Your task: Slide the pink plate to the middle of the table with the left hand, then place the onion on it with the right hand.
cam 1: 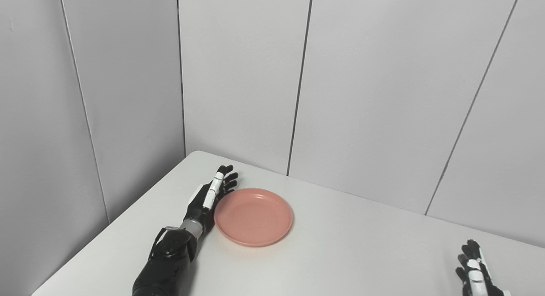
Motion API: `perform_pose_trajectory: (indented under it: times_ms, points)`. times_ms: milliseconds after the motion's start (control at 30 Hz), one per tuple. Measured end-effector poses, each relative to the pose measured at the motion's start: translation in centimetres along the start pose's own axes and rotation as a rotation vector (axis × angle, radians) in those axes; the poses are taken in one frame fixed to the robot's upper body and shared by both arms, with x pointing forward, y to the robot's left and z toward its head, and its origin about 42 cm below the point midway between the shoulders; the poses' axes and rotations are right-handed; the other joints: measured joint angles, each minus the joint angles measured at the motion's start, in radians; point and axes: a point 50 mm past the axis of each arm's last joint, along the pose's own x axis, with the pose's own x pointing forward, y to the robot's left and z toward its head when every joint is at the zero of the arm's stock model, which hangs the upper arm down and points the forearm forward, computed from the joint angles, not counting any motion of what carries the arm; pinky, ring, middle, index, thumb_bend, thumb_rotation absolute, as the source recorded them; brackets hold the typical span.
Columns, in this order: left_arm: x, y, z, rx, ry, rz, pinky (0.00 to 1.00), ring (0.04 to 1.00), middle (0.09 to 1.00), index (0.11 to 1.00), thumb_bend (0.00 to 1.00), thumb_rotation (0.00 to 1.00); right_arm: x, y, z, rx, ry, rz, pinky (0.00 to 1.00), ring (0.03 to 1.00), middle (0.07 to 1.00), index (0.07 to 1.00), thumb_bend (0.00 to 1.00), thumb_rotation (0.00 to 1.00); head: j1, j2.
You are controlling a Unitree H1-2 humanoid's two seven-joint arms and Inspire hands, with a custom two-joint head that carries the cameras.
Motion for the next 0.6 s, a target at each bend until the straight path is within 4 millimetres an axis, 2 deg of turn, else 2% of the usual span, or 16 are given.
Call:
perform_pose_trajectory:
  times_ms: [233, 600]
  points:
    - [-0.1, -0.8, 0.0, 0.005, -0.012, -0.017, 0.92, 0.936, 0.932, 0.929, 0.68, 1.00, 0.2, 0.2, -0.5, 0.013, 0.007, 0.000, 1.00, 0.996, 1.000, 1.000, 0.43, 1.00, -0.086, 0.029]
    - [0.1, -1.4, -0.2, -0.010, -0.007, -0.029, 0.92, 0.937, 0.931, 0.928, 0.68, 1.00, 0.5, 1.2, -0.6, -0.033, 0.006, -0.021, 1.00, 0.943, 0.963, 0.982, 0.47, 1.00, -0.163, 0.049]
